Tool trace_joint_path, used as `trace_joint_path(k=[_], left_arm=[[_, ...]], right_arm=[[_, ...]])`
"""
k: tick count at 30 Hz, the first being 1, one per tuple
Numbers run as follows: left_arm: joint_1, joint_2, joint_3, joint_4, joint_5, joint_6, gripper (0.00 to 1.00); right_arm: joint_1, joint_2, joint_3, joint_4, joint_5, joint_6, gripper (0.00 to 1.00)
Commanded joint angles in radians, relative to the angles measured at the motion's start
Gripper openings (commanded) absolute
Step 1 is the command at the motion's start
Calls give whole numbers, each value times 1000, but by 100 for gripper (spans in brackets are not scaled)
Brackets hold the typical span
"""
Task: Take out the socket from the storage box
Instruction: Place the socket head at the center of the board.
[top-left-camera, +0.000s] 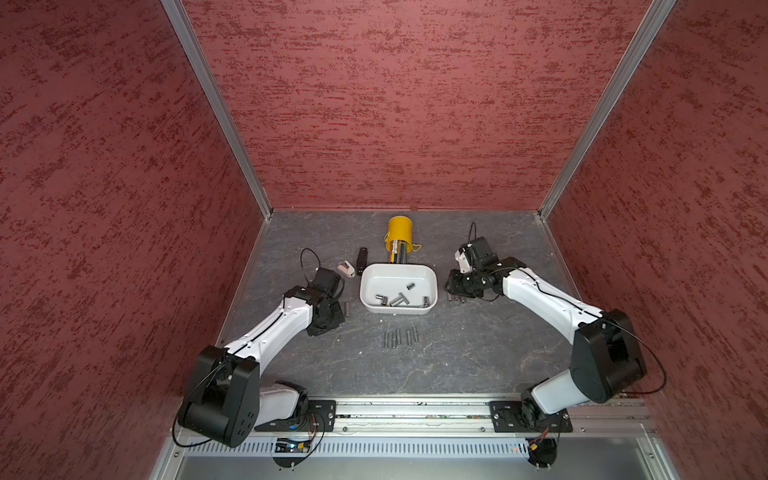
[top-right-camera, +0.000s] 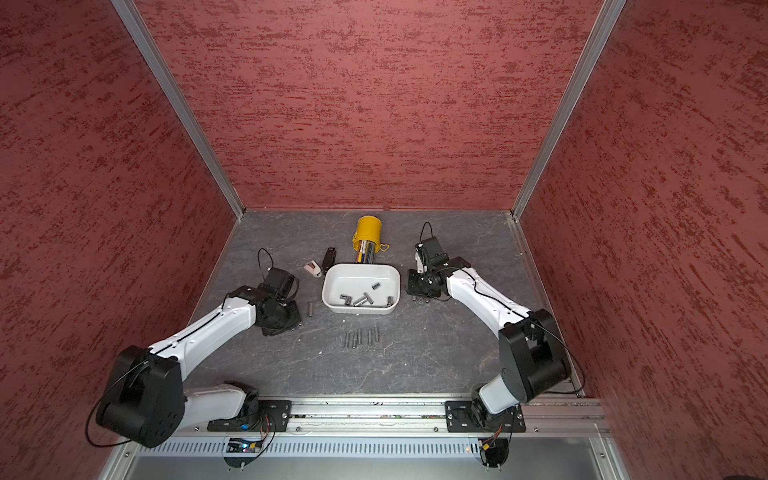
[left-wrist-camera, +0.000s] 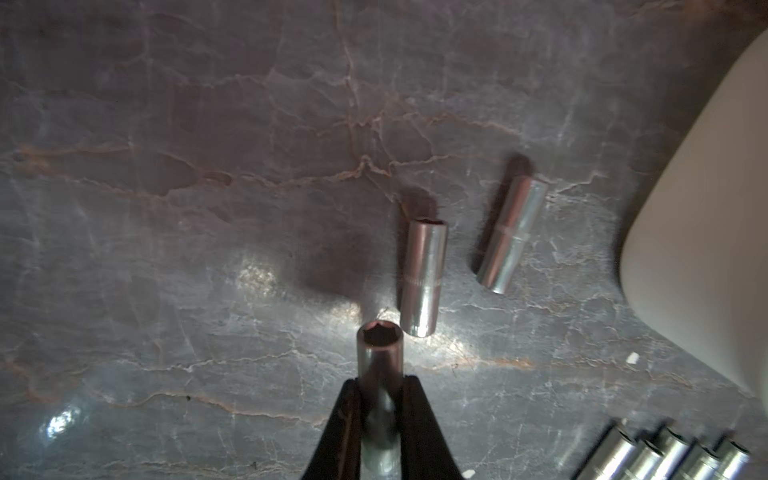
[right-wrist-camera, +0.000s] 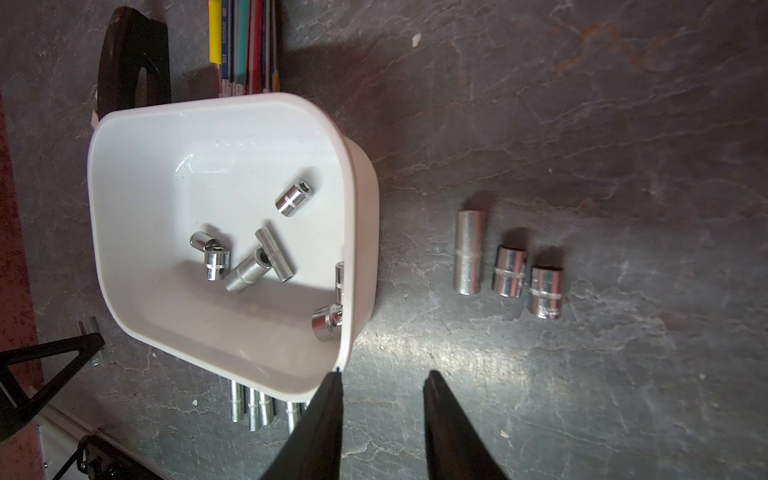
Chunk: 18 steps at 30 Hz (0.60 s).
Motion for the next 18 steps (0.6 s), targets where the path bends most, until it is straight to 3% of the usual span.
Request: trace_joint_path(k=[1,5,12,18], left_arm=[[14,14,-18,56,-33,-16,8],[32,47,-38,93,-33,-4,11],[42,94,-44,133,-14,11,26],[46,103,-43,135,-8,17,30]], right_arm=[[9,11,19,-15,-7,-2,36],[18,16,20,-15,-7,-2,36],[25,27,36,-26,-2,-3,36],[32,34,54,-31,-4,-3,36]])
